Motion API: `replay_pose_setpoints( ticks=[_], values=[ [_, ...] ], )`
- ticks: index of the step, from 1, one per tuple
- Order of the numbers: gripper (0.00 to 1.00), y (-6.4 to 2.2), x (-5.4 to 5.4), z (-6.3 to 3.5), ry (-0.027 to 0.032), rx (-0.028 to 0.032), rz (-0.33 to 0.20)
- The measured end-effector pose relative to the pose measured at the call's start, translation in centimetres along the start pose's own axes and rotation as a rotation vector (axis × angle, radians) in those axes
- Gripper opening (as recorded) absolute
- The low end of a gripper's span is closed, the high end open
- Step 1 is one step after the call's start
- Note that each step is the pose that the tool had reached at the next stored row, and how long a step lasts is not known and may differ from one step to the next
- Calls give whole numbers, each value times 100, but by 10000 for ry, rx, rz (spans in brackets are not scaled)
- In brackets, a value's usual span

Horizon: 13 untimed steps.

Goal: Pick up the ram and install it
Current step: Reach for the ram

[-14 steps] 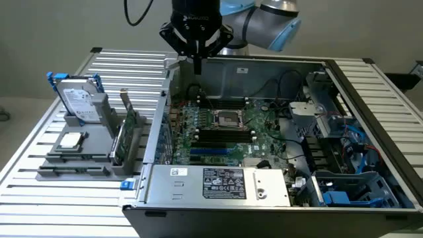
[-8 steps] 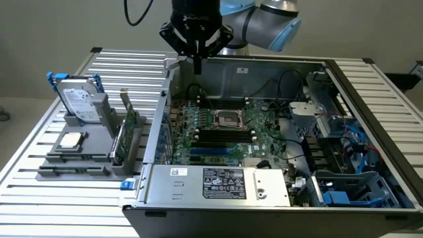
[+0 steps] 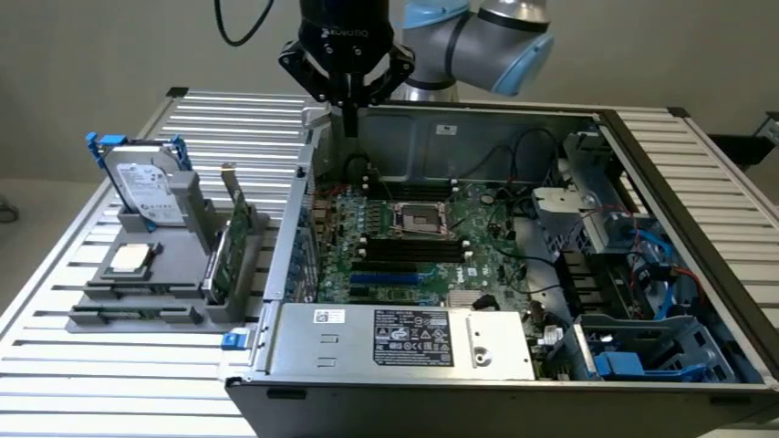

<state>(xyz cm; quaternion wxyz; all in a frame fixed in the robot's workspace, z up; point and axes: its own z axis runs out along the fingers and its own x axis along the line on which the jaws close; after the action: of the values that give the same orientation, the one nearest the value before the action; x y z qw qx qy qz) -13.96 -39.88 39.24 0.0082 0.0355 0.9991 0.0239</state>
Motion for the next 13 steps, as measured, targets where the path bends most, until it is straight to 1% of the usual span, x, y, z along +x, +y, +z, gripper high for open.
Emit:
replay_pose_setpoints(
  ticks=[6,9,11,13],
  values=[
    [11,-20,273,2,51,3,2],
    [11,-30,407,3,88,5,3],
    [11,-36,498,4,136,9,7],
    [11,-43,591,6,196,14,8]
  ],
)
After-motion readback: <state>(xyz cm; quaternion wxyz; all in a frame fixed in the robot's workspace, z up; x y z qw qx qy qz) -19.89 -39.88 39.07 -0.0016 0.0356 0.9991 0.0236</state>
